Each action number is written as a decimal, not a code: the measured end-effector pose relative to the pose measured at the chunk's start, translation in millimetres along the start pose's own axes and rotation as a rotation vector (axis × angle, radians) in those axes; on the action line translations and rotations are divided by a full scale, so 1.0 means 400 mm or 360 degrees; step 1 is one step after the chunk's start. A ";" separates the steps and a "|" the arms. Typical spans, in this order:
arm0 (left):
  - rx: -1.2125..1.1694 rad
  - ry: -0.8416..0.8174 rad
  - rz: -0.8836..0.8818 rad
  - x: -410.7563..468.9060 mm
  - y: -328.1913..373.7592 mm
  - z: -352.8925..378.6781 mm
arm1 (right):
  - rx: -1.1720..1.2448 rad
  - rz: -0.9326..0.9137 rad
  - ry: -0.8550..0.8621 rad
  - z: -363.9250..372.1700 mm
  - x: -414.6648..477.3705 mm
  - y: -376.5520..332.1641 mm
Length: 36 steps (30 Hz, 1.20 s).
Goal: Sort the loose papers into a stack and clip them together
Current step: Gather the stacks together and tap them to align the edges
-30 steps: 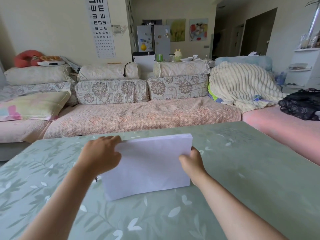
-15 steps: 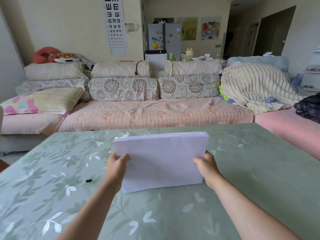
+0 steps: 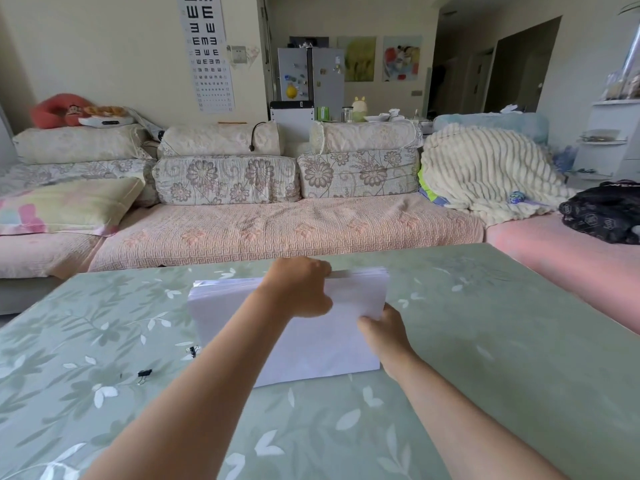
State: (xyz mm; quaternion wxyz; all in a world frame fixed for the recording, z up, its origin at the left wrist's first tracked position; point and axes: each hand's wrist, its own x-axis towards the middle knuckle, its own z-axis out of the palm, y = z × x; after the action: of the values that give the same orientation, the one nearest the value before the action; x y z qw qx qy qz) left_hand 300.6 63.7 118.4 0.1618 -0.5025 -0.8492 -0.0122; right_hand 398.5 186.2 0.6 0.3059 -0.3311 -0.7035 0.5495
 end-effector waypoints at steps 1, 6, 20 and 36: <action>0.0031 -0.0014 -0.0007 0.001 -0.004 0.001 | -0.0001 -0.0012 -0.0009 -0.001 0.005 0.005; -0.0015 0.0211 0.0079 -0.029 -0.027 0.025 | 0.0082 0.0016 0.0072 0.010 0.020 0.012; -0.1911 0.0978 -0.0880 -0.174 -0.206 0.036 | 0.0557 -0.0207 -0.0602 0.039 0.020 -0.135; -0.2063 0.1000 -0.0880 -0.184 -0.144 0.170 | -0.0157 -0.0489 -0.0119 0.070 -0.033 -0.084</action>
State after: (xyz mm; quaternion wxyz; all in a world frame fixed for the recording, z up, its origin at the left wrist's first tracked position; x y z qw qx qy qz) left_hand 266.1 -14.7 41.2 0.0597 -0.2393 -0.6812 -0.6893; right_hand 379.6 153.5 26.7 0.3433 -0.2135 -0.7830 0.4728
